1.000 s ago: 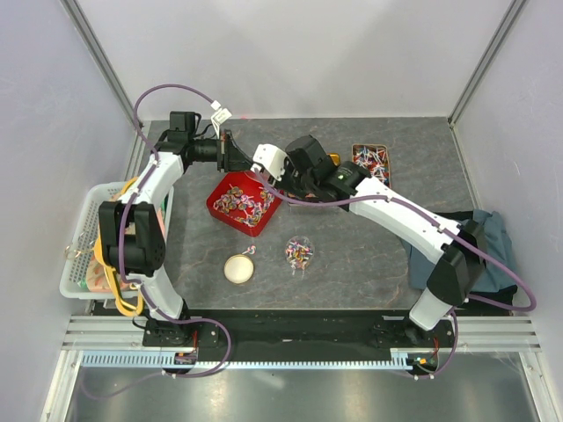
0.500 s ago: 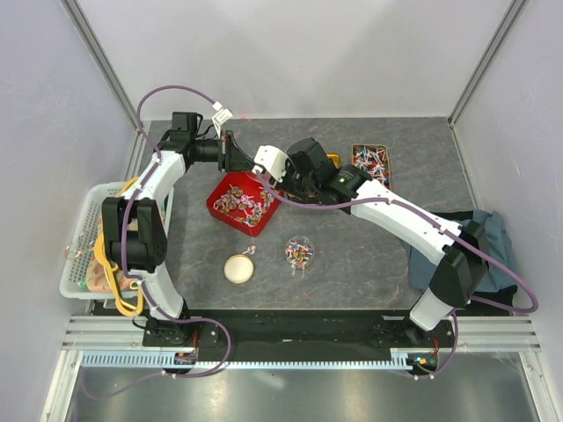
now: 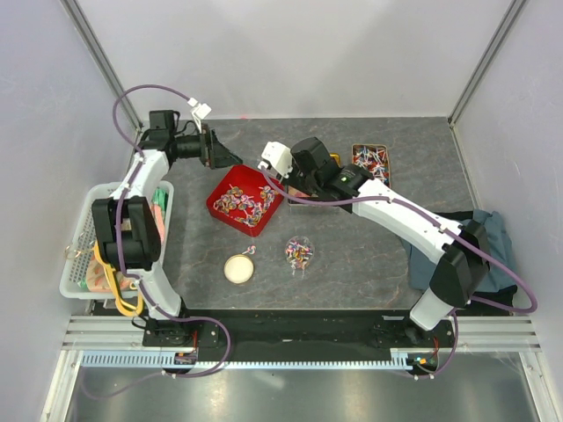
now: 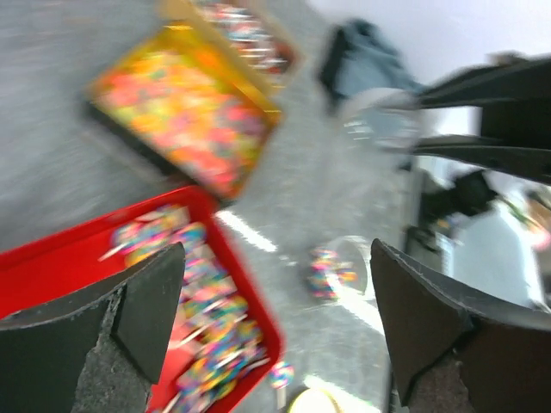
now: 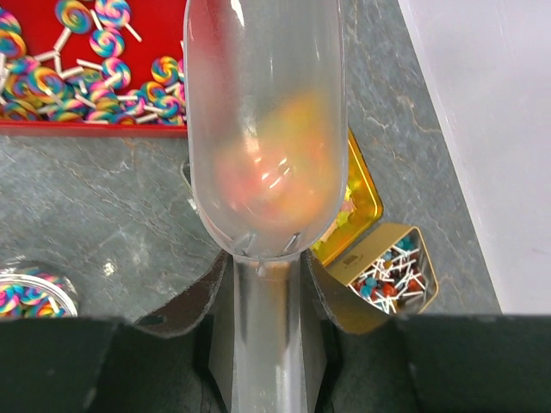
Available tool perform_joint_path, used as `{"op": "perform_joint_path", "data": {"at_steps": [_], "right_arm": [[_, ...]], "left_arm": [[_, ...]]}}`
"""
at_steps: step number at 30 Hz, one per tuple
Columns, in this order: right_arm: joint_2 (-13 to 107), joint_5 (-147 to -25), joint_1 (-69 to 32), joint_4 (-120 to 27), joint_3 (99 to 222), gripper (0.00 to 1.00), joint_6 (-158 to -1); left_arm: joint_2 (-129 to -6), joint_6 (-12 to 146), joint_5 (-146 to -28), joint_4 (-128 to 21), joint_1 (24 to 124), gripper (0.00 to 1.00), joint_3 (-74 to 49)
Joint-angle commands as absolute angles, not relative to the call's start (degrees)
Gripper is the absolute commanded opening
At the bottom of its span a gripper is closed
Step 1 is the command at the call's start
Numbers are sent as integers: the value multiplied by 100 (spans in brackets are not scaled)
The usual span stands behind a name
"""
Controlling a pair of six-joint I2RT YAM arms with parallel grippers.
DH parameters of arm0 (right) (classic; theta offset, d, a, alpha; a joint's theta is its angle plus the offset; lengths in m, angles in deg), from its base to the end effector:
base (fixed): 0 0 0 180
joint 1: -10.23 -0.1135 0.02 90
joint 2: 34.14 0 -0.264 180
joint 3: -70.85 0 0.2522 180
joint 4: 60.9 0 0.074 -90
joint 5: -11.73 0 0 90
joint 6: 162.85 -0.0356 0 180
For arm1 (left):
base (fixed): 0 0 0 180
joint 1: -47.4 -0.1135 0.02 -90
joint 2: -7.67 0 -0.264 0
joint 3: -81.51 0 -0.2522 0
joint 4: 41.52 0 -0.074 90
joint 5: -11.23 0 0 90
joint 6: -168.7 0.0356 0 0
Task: Pack the candies
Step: Adjust the spatula, then pick up the storage box at the center of the board.
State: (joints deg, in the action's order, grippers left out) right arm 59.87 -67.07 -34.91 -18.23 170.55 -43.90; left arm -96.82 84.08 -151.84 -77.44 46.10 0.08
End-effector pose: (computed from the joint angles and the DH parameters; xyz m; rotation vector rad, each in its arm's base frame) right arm 0.2704 0.2619 0.3363 -1.2395 1.8207 -0.0590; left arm 0.4004 -0.0250 0.2868 0.6934 1.8685 -1.3502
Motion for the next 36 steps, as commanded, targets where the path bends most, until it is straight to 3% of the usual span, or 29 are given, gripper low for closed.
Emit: {"op": "perform_joint_path", "data": {"at_steps": [1, 9, 17, 26, 27, 36], "right_arm": [[5744, -6228, -3494, -2042, 16952, 0, -4253], [5682, -6078, -3494, -1857, 16908, 0, -4112], [5700, -6095, -3494, -1752, 16890, 0, -4120], [5761, -6060, -3494, -1638, 16881, 0, -4112], [5770, -6060, -3494, -1629, 16881, 0, -4103], [5858, -6104, -3494, -1418, 16996, 0, -4068]], "left_arm": [[-9806, 8737, -13435, -7751, 4310, 96, 237], [-10174, 9433, -11236, -7875, 4415, 100, 131], [-10676, 10066, -10356, -8314, 4599, 100, 448], [-10870, 10638, -9889, -8692, 4846, 76, 509], [-10878, 10699, -9933, -8745, 4863, 69, 509], [-11186, 11042, -9460, -9035, 5021, 56, 623]]}}
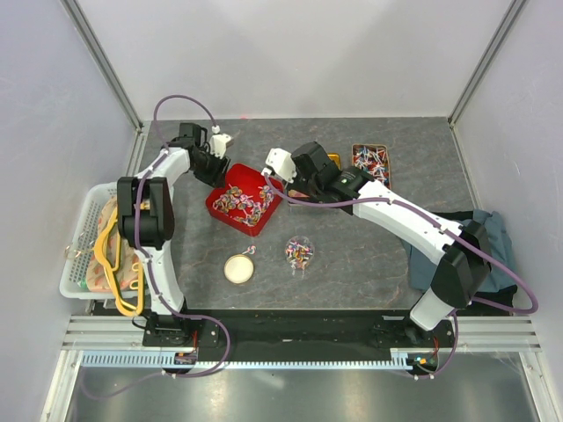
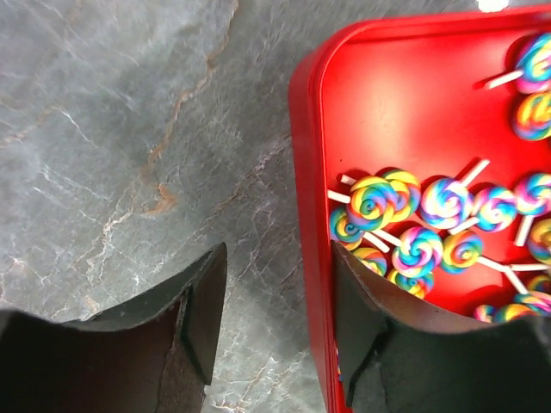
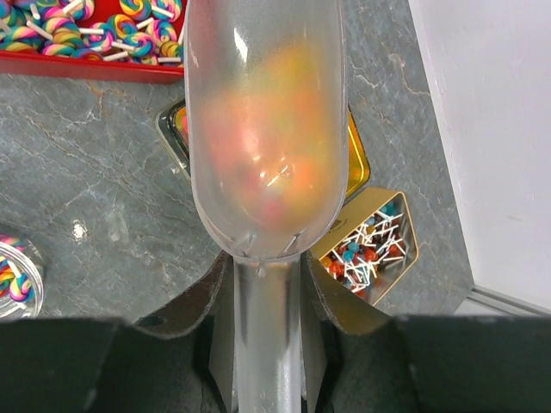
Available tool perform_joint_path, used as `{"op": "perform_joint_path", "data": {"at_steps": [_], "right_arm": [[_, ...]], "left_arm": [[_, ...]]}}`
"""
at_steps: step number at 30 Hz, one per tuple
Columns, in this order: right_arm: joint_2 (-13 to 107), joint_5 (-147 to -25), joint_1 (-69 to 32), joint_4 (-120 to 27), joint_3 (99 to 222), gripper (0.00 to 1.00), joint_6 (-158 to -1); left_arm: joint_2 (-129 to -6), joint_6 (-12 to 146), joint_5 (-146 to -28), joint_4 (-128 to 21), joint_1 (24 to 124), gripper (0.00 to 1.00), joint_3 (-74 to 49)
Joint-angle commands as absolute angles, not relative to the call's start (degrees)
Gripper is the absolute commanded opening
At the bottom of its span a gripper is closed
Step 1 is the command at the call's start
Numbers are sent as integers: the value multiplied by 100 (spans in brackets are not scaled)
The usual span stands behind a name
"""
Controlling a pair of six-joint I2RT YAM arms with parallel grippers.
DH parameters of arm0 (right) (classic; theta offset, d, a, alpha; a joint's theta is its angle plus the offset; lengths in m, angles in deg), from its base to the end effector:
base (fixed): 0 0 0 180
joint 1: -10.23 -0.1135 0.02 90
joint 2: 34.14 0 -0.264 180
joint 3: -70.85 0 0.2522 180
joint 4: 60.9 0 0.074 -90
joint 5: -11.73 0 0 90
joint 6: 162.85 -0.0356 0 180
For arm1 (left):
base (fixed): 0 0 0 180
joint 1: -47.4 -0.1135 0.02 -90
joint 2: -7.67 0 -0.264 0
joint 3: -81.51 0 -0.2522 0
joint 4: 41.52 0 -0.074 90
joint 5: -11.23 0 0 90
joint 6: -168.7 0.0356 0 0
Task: Pack the candies
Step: Pick up the storage box at the center of the board.
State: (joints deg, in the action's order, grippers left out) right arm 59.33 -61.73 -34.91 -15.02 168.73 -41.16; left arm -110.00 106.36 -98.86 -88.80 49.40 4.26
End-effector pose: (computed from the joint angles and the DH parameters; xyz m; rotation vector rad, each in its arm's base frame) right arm 0.2671 0.2540 0.3248 -1.2894 1.8645 -0.2071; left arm 0.4357 -0.0275 0.1873 0.7691 2.4634 -0.3036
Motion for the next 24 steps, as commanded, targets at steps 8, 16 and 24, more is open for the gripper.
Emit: {"op": "perform_joint_path", "data": {"at_steps": [8, 16, 24], "right_arm": [[5797, -6245, -3503, -1119, 17110, 0, -3910], [5700, -6184, -3582, -777, 17128, 0, -3497], [5858, -5375, -3784, -293, 17434, 0, -2505]], "left_arm": [[-11519, 11130, -8809, -9018, 5311, 55, 773], [-11547, 11174, -8781, -9018, 5514, 2, 834], [-10563, 11464, -9002, -8500, 5575, 2, 791]]}}
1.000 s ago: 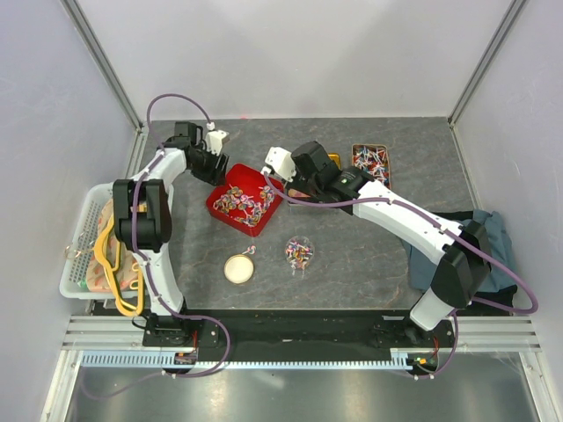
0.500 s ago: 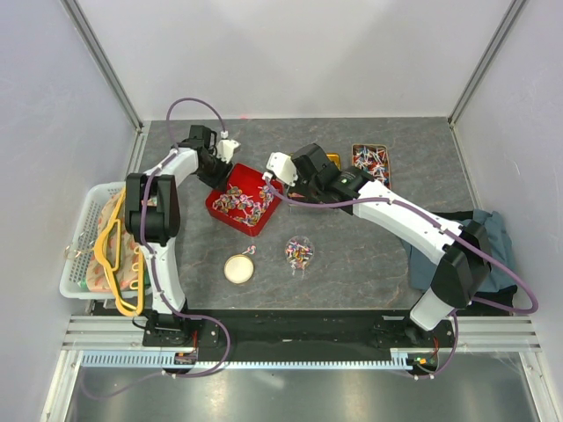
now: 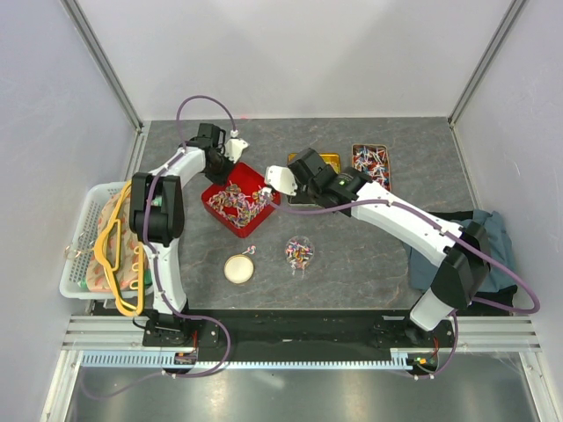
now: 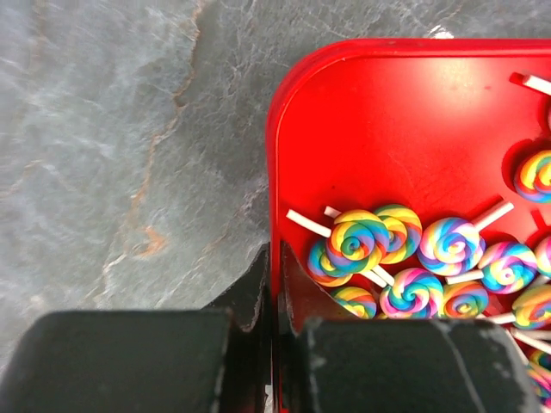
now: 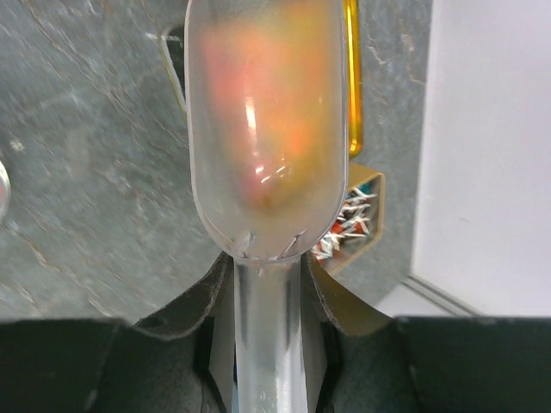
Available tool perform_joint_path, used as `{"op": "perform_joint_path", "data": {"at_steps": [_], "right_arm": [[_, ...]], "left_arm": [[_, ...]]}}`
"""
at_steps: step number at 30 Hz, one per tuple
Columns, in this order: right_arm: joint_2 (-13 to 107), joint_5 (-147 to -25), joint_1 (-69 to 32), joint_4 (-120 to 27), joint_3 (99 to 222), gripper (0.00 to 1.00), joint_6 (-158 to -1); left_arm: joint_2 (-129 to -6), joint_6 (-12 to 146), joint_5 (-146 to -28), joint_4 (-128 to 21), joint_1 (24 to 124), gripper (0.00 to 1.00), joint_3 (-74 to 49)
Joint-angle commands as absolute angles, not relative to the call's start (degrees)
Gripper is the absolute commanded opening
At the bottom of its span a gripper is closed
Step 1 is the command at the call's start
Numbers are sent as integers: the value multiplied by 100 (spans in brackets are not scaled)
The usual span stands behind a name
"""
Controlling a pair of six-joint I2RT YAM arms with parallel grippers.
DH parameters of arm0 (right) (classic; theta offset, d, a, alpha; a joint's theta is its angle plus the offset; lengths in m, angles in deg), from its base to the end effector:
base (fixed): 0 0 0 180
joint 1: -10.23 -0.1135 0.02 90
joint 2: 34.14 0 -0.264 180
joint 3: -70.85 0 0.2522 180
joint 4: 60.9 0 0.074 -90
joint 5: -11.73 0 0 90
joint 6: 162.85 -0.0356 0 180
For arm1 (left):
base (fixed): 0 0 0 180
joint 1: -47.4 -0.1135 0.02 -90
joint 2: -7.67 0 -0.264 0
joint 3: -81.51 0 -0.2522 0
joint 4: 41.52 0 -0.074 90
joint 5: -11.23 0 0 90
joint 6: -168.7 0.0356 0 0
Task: Pack the candies
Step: Pick up the storage box at the center of the board, then scoop the fake candies from the storage box.
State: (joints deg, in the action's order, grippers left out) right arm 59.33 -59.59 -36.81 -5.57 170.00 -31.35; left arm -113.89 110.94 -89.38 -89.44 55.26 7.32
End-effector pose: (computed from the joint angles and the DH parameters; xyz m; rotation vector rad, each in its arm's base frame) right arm 0.2514 0.2533 0.3199 -1.5729 1.8215 -0.3520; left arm 0.4441 -0.0679 0.1723 0.9635 2.4721 -0.1097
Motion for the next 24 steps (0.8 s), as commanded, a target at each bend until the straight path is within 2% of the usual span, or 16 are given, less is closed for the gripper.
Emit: {"op": "perform_joint_path", "data": {"at_steps": [1, 11, 24], "right_arm": [[5884, -5305, -3810, -267, 17487, 0, -2451], [6534, -4417, -4267, -196, 17945, 0, -2082], [7598, -2774, -4707, -424, 18279, 0, -984]], "left_arm": [[-10458, 11482, -8975, -8290, 5593, 2, 764], [-9165, 11903, -7974, -6049, 6172, 2, -562], [-9296, 12457, -7753, -6065, 6349, 2, -1231]]}}
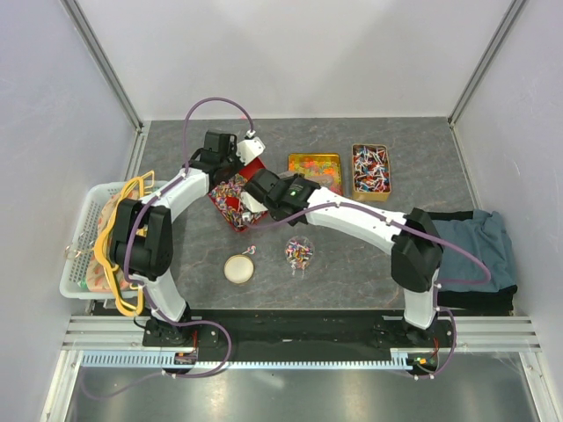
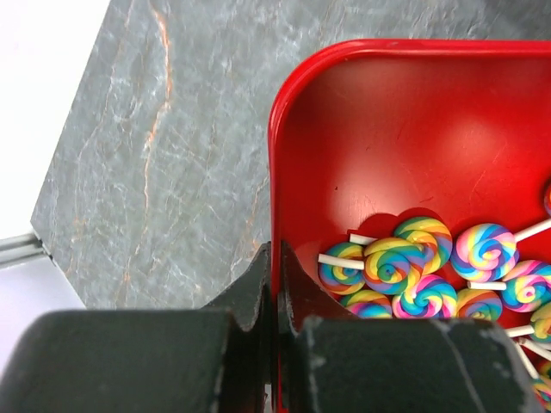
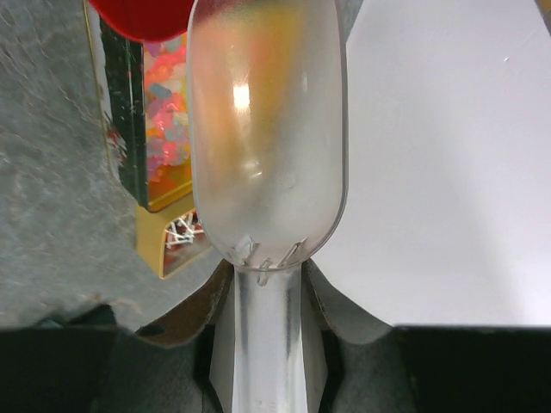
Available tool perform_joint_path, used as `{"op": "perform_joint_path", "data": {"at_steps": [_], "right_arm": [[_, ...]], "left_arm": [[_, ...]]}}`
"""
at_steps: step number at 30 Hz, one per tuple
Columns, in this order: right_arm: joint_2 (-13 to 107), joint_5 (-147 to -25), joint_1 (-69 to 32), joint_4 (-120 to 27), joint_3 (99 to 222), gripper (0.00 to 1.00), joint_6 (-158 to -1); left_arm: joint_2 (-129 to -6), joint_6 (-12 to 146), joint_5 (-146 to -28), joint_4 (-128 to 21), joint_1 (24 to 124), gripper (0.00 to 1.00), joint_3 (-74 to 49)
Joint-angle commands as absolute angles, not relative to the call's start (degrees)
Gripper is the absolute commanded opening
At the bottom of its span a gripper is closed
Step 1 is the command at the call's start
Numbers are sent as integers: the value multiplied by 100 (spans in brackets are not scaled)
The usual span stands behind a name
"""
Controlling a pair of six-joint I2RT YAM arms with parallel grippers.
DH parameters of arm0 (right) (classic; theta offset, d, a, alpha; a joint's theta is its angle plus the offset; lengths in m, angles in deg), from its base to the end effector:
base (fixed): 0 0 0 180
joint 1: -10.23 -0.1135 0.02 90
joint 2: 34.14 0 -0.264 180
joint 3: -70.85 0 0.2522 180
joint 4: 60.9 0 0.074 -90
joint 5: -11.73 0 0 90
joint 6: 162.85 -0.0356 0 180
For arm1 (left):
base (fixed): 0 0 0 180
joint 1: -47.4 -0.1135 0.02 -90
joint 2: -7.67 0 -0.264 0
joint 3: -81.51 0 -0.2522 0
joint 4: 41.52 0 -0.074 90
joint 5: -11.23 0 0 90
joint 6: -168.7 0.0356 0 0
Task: Pack the candies
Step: Scoop the fake candies from the storage box.
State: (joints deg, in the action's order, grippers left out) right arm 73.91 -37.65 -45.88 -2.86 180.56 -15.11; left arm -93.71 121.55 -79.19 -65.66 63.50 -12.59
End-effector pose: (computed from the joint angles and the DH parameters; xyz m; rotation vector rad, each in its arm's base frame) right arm 0.2478 0.3273 0.2877 -1.8831 1.5498 -0.9074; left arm 0.3838 -0.1111 0.2351 1.1221 1.9773 0.2393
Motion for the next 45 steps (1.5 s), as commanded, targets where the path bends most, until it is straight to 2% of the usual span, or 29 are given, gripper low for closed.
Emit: {"op": "perform_joint_path", "data": {"at_steps": [1, 19, 25, 30, 37, 45], "right_arm": [[7659, -2686, -4777, -442, 18262, 0, -844], [9373, -998, -5085, -776, 18771, 0, 634], [9391, -2094, -5111, 118, 19155, 0, 126], [9444, -3624, -5068, 1341, 19782, 0, -481], [9453, -4259, -5006, 1351, 19510, 0, -745], [9410, -4259, -5024, 342, 18782, 0, -562]], "left_arm": [[-9288, 12466, -7762, -6065, 6349, 2, -1240], [-9358, 12220, -8237, -6355, 6445, 2, -1240], [-9314, 12159, -8316, -6355, 6445, 2, -1284], [-9288, 12123, -8465, -6337, 6445, 2, -1345], [-9209, 11965, -8597, -6381, 6445, 2, -1354], [-9121, 11816, -8729, -6434, 6445, 2, -1398]]}}
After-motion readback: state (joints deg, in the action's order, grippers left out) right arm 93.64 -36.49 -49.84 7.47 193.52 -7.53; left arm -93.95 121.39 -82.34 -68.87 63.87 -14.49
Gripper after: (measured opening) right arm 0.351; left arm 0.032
